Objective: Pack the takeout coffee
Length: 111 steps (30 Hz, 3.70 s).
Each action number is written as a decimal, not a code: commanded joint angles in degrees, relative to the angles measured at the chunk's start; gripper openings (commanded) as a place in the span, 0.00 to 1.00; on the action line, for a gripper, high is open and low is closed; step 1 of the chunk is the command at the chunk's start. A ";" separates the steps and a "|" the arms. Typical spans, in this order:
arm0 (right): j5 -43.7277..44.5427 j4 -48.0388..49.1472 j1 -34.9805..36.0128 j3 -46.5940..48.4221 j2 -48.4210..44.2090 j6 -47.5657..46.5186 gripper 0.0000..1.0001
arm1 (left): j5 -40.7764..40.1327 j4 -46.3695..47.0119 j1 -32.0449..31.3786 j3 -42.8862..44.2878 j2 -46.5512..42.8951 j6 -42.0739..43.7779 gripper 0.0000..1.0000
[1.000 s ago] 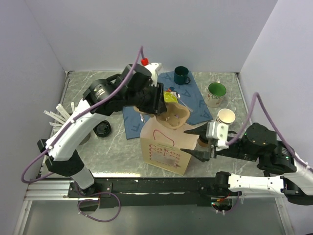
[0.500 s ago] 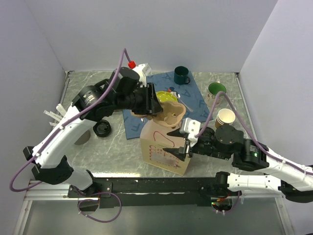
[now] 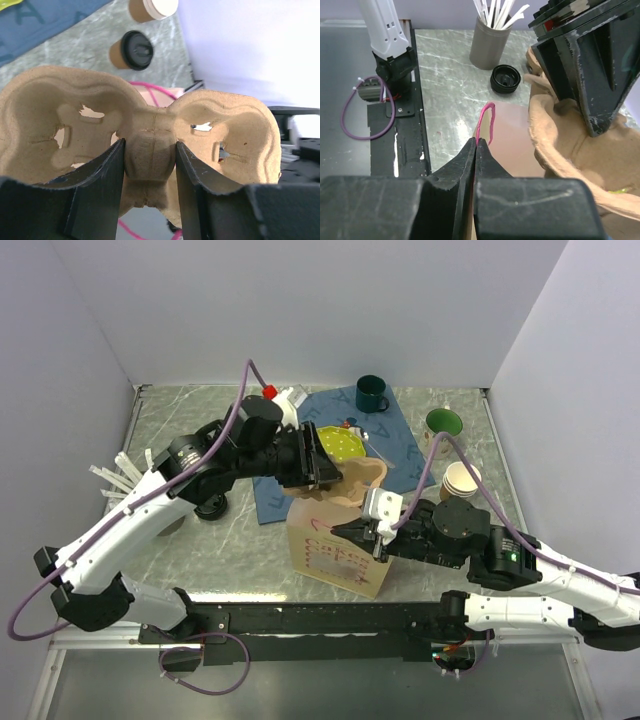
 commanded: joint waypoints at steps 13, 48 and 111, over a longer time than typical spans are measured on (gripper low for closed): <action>4.82 4.10 3.23 -1.22 -0.26 -2.17 0.00 | 2.29 10.56 -0.09 -7.87 -7.17 -11.77 0.25; 8.69 3.66 6.49 -1.04 0.09 -2.52 0.00 | 5.19 27.18 -0.09 -23.34 -14.91 -16.00 0.23; 49.46 -27.22 7.37 10.10 -6.42 34.19 0.53 | -13.35 13.91 -9.58 -17.28 -3.49 4.57 0.17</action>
